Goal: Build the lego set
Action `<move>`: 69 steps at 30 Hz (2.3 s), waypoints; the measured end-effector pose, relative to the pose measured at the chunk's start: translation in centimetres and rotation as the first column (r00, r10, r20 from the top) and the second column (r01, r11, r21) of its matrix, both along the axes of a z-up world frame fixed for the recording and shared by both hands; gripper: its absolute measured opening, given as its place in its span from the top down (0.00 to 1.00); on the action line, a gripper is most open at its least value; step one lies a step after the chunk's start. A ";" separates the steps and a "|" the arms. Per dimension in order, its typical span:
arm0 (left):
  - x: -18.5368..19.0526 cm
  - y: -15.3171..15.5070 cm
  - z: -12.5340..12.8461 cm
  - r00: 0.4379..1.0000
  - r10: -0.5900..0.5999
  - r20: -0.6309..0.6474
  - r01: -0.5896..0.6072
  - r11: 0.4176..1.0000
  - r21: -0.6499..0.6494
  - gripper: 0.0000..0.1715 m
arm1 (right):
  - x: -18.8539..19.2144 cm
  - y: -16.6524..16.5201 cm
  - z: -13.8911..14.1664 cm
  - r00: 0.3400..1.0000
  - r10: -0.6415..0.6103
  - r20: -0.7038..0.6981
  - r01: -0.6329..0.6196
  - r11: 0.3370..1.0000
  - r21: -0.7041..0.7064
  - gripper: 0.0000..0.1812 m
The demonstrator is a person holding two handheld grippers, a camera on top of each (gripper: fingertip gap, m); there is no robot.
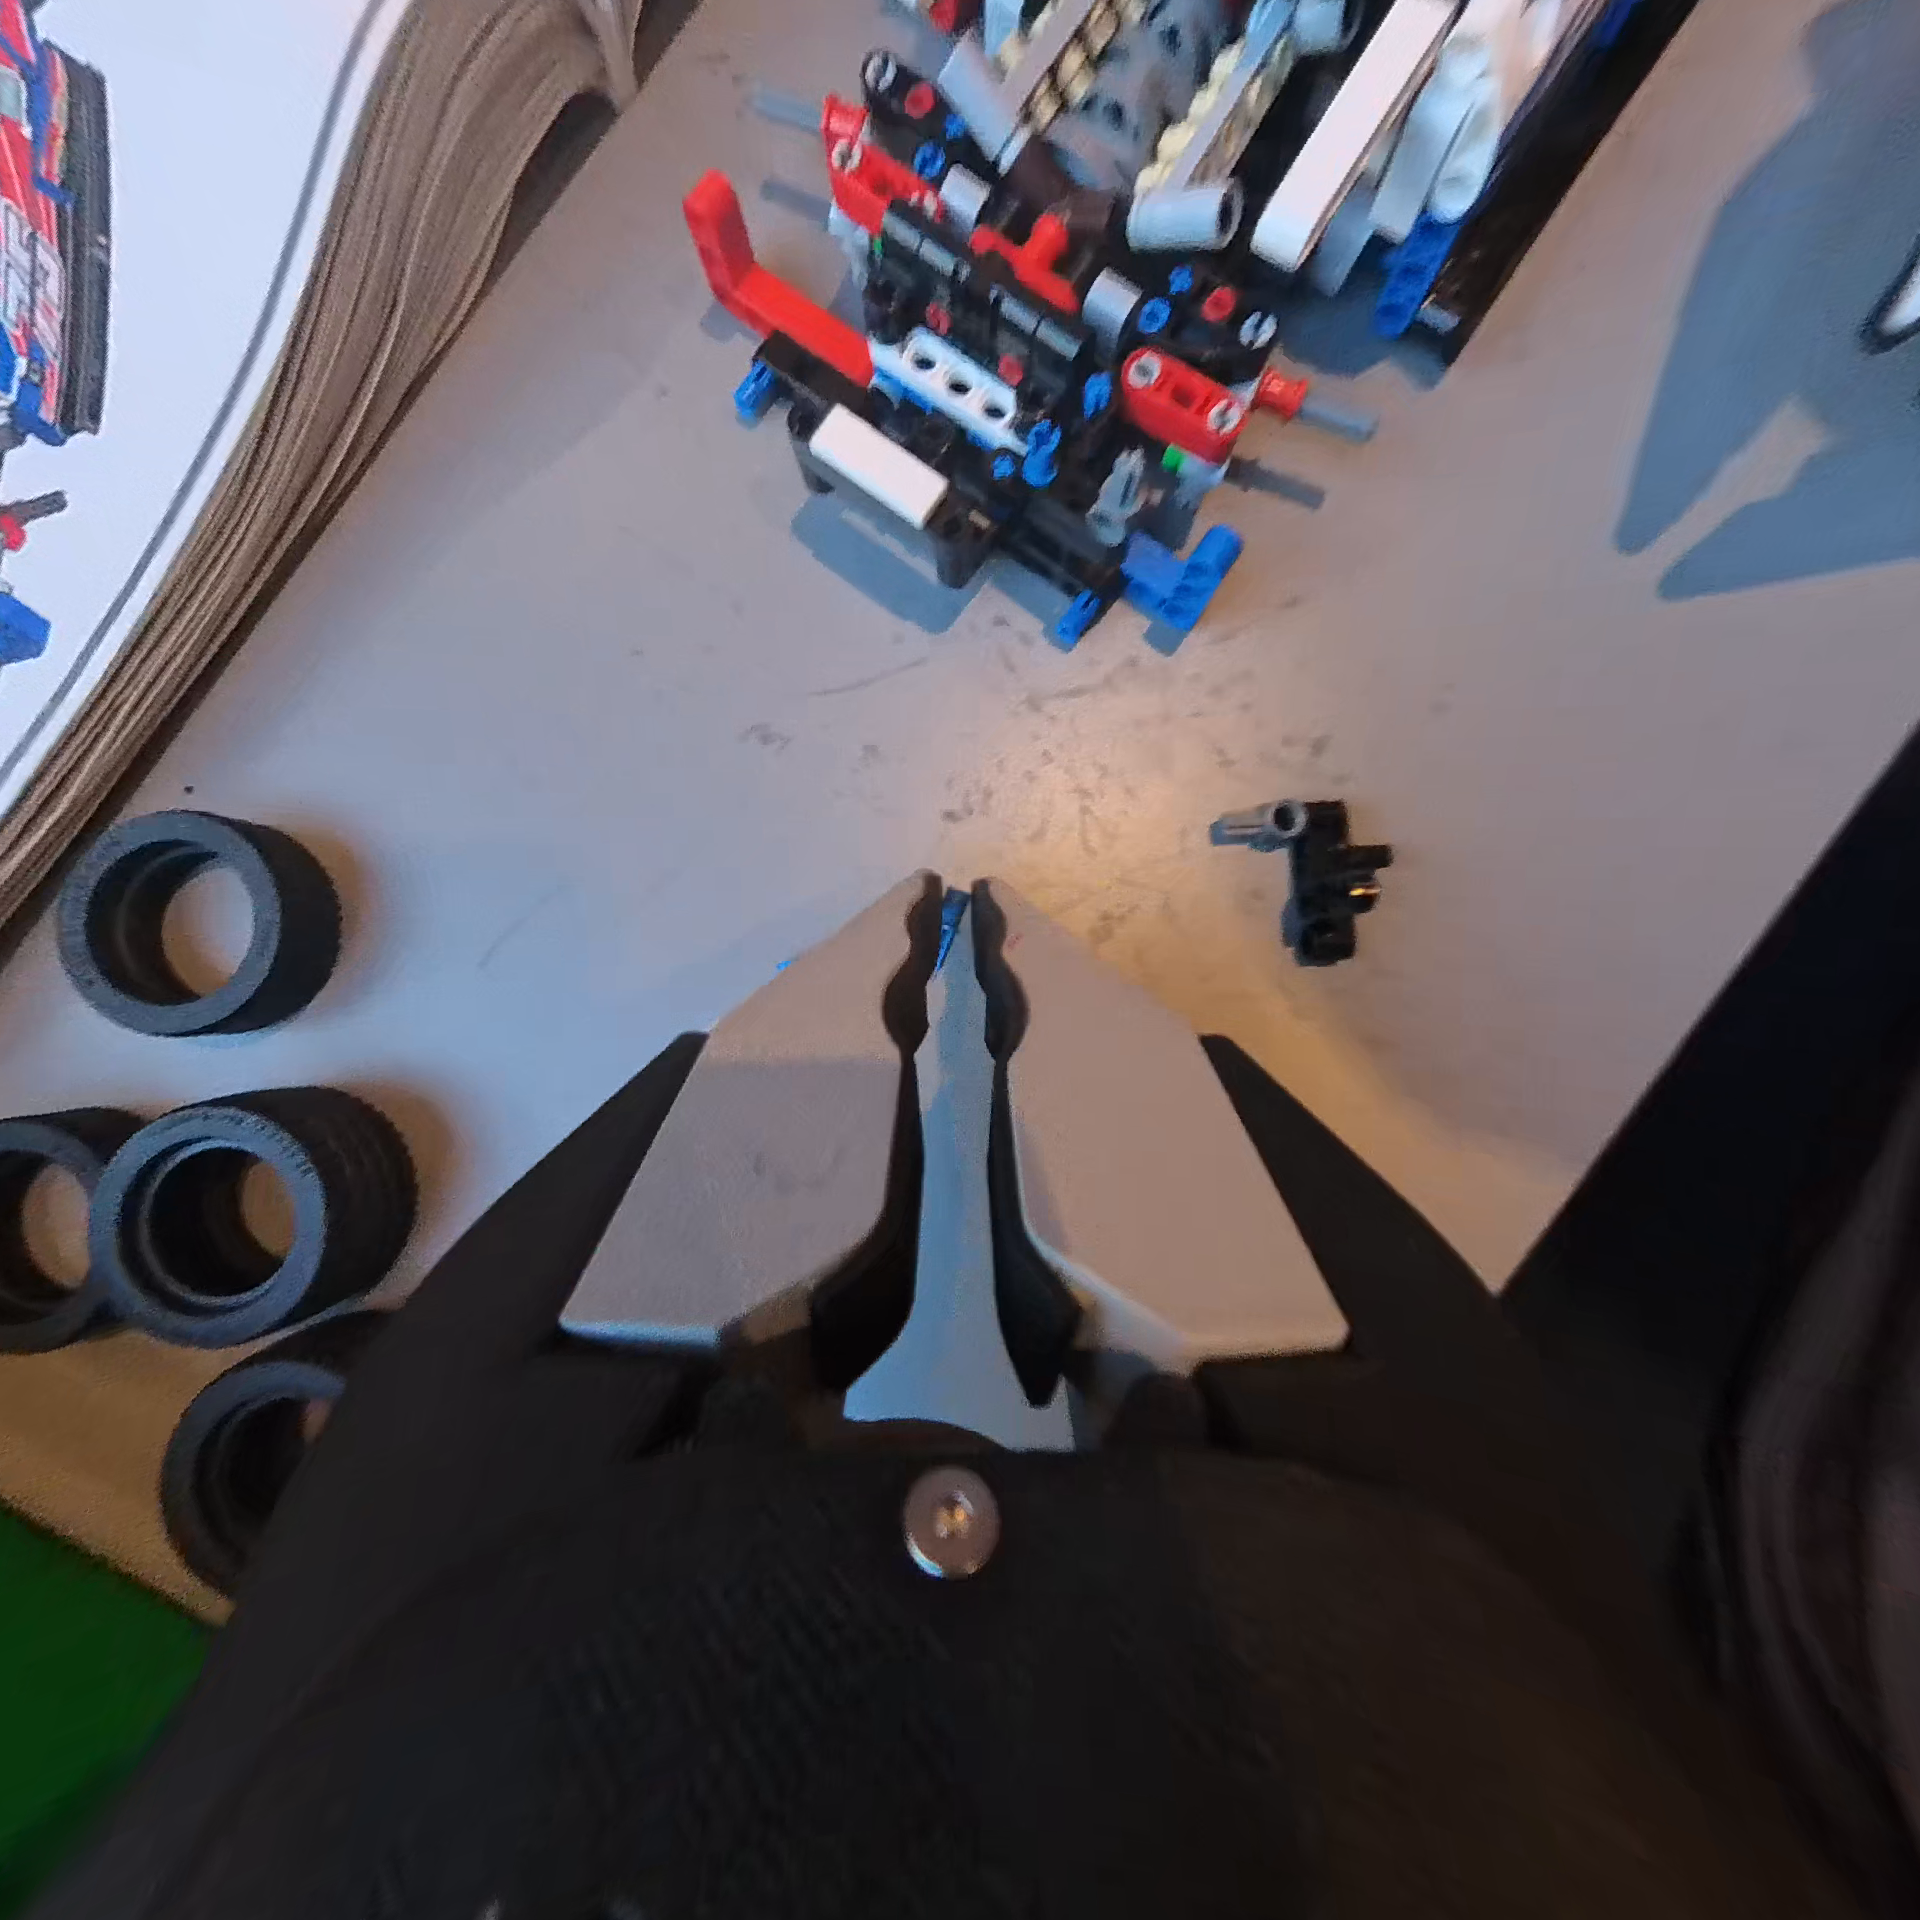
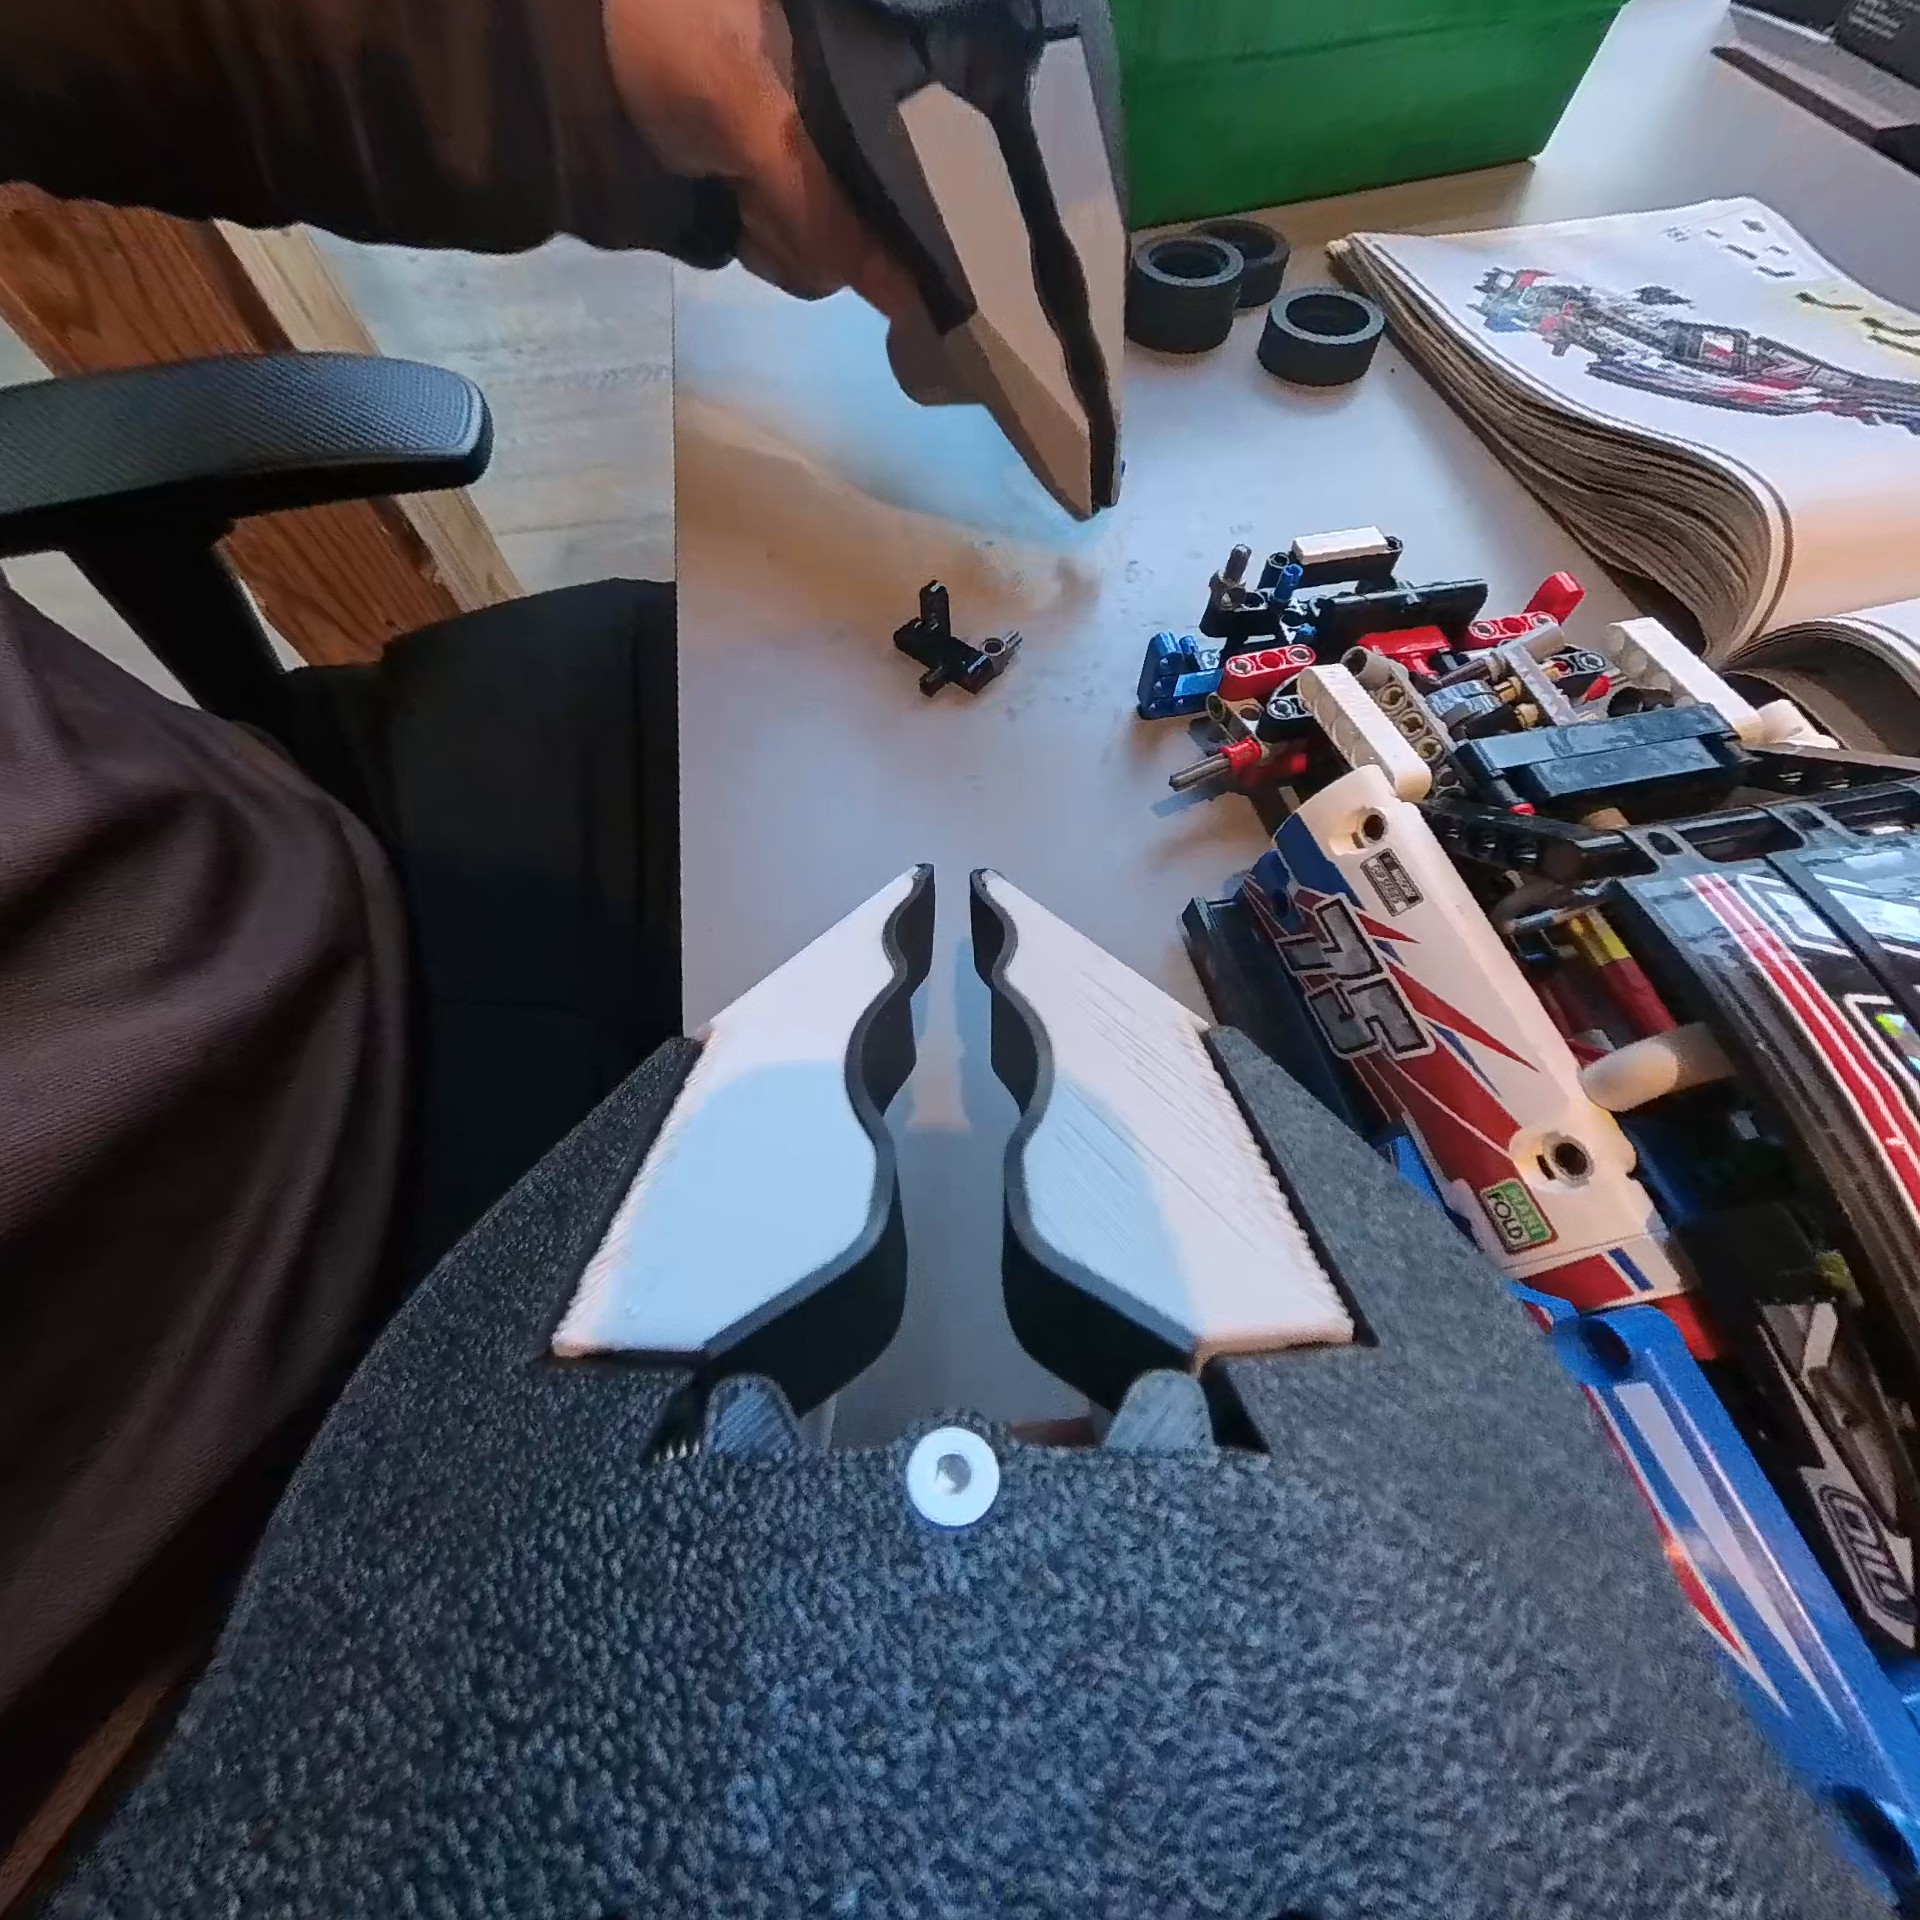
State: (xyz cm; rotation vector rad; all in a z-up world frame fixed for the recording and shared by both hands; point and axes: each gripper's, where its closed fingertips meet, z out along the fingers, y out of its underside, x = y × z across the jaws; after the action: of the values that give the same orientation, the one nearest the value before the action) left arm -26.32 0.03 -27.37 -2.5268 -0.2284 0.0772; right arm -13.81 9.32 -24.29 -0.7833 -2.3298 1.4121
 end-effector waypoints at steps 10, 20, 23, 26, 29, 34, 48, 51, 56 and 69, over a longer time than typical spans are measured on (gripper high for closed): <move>3.3 3.1 -0.9 0.983 -0.129 0.129 0.129 0.992 0.011 0.97 | -0.1 -0.1 -0.7 1.000 -0.009 -0.003 0.009 0.998 0.059 0.97; 2.9 1.5 0.3 0.987 -0.101 0.124 0.097 0.995 0.037 0.91 | -0.2 0.1 -0.7 1.000 -0.024 -0.007 0.024 0.998 0.061 0.97; 3.3 2.3 -0.2 0.985 -0.103 0.142 0.099 0.995 0.033 0.91 | -0.2 0.1 -0.7 1.000 -0.026 -0.007 0.026 0.998 0.064 0.97; 4.0 3.0 -0.5 0.976 -0.117 0.182 0.115 0.993 0.018 0.91 | -0.2 0.2 -0.7 1.000 -0.028 -0.004 0.029 0.998 0.058 0.97; 3.7 3.0 -0.9 0.977 -0.137 0.165 0.141 0.990 -0.009 0.98 | -0.2 0.2 -0.5 1.000 -0.025 0.004 0.024 0.999 0.040 0.97; 3.6 2.9 -0.9 0.963 -0.176 0.202 0.181 0.983 -0.008 0.99 | -0.1 0.3 0.0 1.000 -0.016 0.018 0.016 1.000 -0.009 0.97; 2.9 1.8 -0.8 0.978 -0.135 0.160 0.137 0.991 0.001 0.94 | -0.5 0.9 0.8 0.995 -0.011 0.095 0.025 0.990 -0.140 0.98; 2.7 2.0 -0.9 0.983 -0.143 0.115 0.143 0.990 0.007 0.99 | -0.5 0.8 0.8 0.995 -0.011 0.095 0.023 0.991 -0.133 0.98; 2.6 2.1 -0.8 0.988 -0.133 0.074 0.132 0.991 0.019 0.99 | -0.4 0.8 0.7 0.998 -0.023 0.063 0.030 0.994 -0.106 0.99; 4.0 2.9 -0.8 0.979 -0.201 0.043 0.193 0.969 0.152 0.99 | 0.7 4.4 0.7 0.993 -0.116 0.020 0.117 0.991 -0.067 0.99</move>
State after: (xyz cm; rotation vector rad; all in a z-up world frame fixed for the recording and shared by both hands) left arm -22.32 2.89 -28.22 -2.3924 -0.0042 -0.0891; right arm -13.06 13.73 -23.60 -0.9372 -2.2178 1.4465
